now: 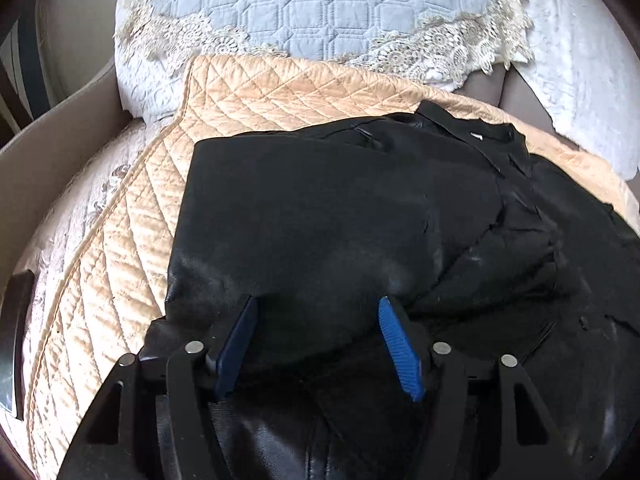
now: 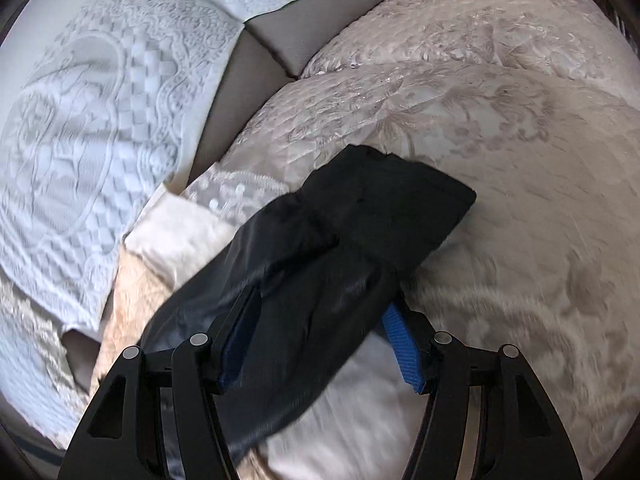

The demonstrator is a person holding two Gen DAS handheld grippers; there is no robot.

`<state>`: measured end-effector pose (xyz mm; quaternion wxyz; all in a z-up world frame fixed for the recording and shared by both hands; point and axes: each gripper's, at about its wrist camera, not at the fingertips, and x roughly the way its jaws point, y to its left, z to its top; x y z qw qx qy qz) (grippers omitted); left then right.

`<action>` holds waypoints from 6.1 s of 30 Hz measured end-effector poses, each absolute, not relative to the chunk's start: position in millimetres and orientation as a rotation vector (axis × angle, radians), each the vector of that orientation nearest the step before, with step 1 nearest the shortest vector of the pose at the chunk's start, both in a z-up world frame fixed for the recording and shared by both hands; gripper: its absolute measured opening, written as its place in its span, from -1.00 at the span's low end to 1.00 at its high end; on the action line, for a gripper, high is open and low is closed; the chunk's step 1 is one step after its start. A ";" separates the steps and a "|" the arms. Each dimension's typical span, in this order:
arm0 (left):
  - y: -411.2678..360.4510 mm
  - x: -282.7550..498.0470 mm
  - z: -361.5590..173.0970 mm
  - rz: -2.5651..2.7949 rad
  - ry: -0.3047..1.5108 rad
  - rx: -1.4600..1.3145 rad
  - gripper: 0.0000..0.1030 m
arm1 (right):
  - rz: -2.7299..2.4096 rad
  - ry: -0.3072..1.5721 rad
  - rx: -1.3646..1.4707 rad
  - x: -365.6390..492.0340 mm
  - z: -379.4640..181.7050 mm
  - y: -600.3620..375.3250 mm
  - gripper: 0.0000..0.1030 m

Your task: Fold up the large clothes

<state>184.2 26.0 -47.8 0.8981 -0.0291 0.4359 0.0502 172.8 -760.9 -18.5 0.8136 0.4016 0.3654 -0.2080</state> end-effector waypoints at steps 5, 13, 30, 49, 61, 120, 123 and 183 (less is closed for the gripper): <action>24.4 185.8 -45.6 0.095 0.905 -0.045 0.32 | -0.451 0.766 0.798 179.9 15.5 -751.6 -0.94; 14.8 165.4 -14.5 0.021 0.849 -0.048 0.32 | -0.100 0.638 0.536 190.1 140.2 -624.5 -0.94; 12.5 133.8 2.9 -0.059 0.833 -0.063 0.32 | 0.419 1.115 0.337 232.8 -10.8 -334.8 -0.68; -203.7 201.7 6.2 -0.490 0.838 0.120 0.37 | 0.228 0.915 0.536 155.0 9.6 -469.6 -0.13; -171.6 229.6 1.5 -0.188 0.776 -0.084 -0.25 | 0.204 0.868 0.575 139.0 3.5 -492.5 -0.13; -144.4 264.3 -8.8 -0.413 0.995 -0.439 0.81 | 0.171 0.875 0.618 135.6 -25.3 -499.5 -0.13; -158.0 273.7 -22.5 -0.325 1.031 -0.285 0.73 | 0.170 0.874 0.613 135.4 -25.3 -498.7 -0.13; 46.8 150.8 -8.7 0.050 0.868 -0.020 0.17 | 0.137 0.982 0.094 163.7 21.3 -438.8 -0.73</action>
